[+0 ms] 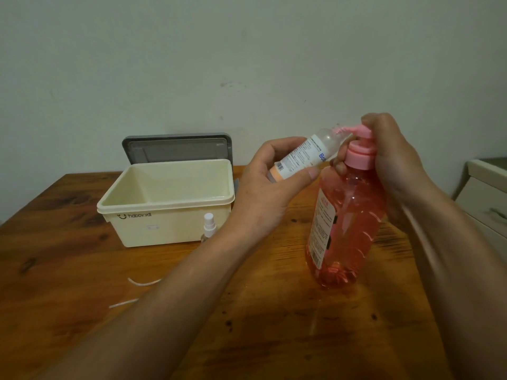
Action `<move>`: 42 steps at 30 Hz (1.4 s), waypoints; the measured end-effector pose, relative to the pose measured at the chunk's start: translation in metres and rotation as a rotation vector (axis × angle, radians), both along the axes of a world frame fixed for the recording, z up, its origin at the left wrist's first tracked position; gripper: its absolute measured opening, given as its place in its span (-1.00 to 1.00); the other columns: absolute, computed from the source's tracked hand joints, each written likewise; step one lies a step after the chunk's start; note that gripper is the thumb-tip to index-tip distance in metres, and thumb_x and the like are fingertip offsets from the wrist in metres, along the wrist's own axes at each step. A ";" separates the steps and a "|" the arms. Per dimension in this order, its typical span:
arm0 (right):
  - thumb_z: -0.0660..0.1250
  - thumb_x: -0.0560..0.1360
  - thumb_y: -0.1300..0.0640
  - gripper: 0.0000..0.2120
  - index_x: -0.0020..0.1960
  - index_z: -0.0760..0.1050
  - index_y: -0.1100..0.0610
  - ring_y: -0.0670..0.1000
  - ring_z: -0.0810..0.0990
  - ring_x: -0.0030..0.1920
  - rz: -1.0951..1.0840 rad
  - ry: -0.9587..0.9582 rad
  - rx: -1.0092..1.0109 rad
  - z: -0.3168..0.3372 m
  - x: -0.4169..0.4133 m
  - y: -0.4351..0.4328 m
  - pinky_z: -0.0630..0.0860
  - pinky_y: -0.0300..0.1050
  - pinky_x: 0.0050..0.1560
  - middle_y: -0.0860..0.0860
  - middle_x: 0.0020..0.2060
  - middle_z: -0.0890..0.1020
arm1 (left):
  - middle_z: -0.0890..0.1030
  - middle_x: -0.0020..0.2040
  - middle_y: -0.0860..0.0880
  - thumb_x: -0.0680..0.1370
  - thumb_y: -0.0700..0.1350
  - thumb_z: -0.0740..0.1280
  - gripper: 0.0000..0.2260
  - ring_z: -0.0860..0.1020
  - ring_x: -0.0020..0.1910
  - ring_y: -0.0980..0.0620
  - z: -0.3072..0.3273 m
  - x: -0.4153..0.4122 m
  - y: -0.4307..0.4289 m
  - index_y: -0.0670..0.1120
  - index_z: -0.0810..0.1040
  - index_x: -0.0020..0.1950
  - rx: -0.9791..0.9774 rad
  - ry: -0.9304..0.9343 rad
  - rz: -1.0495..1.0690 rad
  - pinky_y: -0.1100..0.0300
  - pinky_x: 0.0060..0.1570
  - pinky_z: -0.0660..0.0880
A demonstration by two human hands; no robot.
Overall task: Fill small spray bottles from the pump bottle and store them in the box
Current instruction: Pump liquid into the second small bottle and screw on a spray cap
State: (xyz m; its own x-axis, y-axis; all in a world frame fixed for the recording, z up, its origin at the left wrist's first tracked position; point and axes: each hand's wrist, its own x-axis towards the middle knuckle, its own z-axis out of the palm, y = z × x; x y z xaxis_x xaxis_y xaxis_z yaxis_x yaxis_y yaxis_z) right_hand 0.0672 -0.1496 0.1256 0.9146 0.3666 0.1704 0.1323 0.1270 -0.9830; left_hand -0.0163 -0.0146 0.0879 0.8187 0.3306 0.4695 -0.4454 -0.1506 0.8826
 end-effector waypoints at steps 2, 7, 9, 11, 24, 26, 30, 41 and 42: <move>0.16 0.52 -0.28 -0.46 -0.32 0.49 0.17 0.05 0.47 -0.49 0.039 0.041 -0.019 0.002 -0.001 -0.002 0.44 -0.16 -0.38 0.10 -0.48 0.51 | 0.57 0.13 0.02 0.48 -0.19 0.45 -0.65 0.56 0.05 0.20 0.002 -0.001 0.000 -0.02 0.51 0.24 -0.001 -0.007 -0.004 0.41 -0.13 0.50; 0.14 0.55 -0.16 -0.50 -0.37 0.50 0.17 0.05 0.46 -0.49 -0.024 -0.014 -0.016 0.001 0.001 0.000 0.43 -0.17 -0.39 0.12 -0.49 0.52 | 0.57 0.09 0.05 0.48 -0.20 0.45 -0.66 0.55 -0.04 0.29 0.002 -0.001 0.000 -0.01 0.52 0.22 0.003 0.002 -0.001 0.42 -0.16 0.50; 0.12 0.55 -0.09 -0.53 -0.39 0.50 0.16 0.06 0.46 -0.48 -0.048 -0.037 -0.007 -0.001 0.001 0.002 0.41 -0.13 -0.35 0.13 -0.50 0.52 | 0.58 0.09 0.05 0.48 -0.21 0.45 -0.67 0.55 -0.04 0.29 0.001 -0.001 0.000 -0.01 0.52 0.21 0.005 0.006 0.003 0.41 -0.16 0.50; 0.13 0.55 -0.09 -0.53 -0.38 0.51 0.16 0.06 0.45 -0.47 -0.042 -0.033 0.005 -0.001 0.001 0.002 0.41 -0.12 -0.34 0.13 -0.50 0.52 | 0.58 0.10 0.04 0.48 -0.21 0.45 -0.67 0.56 -0.01 0.26 0.000 -0.001 0.000 -0.01 0.52 0.21 0.006 0.006 0.005 0.41 -0.14 0.51; 0.12 0.55 -0.13 -0.50 -0.41 0.52 0.14 0.08 0.43 -0.46 -0.030 -0.029 -0.008 -0.001 0.001 0.001 0.39 -0.10 -0.34 0.12 -0.50 0.52 | 0.59 0.11 0.03 0.48 -0.20 0.46 -0.67 0.59 0.10 0.08 -0.001 -0.002 0.000 0.00 0.52 0.21 -0.009 0.008 0.000 0.37 -0.10 0.52; 0.15 0.54 -0.23 -0.49 -0.33 0.52 0.14 0.07 0.46 -0.47 0.008 0.002 -0.007 0.000 0.000 -0.001 0.43 -0.13 -0.35 0.10 -0.49 0.52 | 0.58 0.13 0.00 0.48 -0.19 0.46 -0.66 0.59 0.12 0.02 -0.001 -0.002 0.000 0.00 0.52 0.22 -0.012 -0.004 -0.011 0.34 -0.07 0.54; 0.14 0.53 -0.28 -0.46 -0.29 0.50 0.16 0.04 0.48 -0.50 0.015 0.017 -0.026 0.001 -0.001 -0.002 0.44 -0.20 -0.40 0.09 -0.50 0.52 | 0.58 0.15 -0.02 0.48 -0.20 0.46 -0.66 0.58 0.13 -0.02 0.000 -0.002 -0.001 0.00 0.51 0.21 -0.028 -0.012 -0.022 0.36 -0.08 0.53; 0.14 0.53 -0.31 -0.45 -0.28 0.52 0.14 0.03 0.49 -0.51 0.016 0.013 -0.022 0.001 -0.003 -0.002 0.46 -0.21 -0.41 0.08 -0.49 0.53 | 0.58 0.13 0.02 0.48 -0.19 0.46 -0.66 0.56 0.09 0.15 0.000 -0.002 -0.002 0.01 0.51 0.21 -0.011 -0.009 -0.012 0.40 -0.10 0.50; 0.13 0.52 -0.35 -0.45 -0.22 0.52 0.13 0.02 0.49 -0.52 0.021 0.023 -0.027 0.002 -0.003 -0.002 0.46 -0.23 -0.43 0.07 -0.49 0.53 | 0.58 0.13 0.02 0.48 -0.18 0.46 -0.66 0.56 0.08 0.17 0.001 -0.002 -0.002 0.02 0.51 0.20 -0.010 -0.011 -0.012 0.42 -0.11 0.49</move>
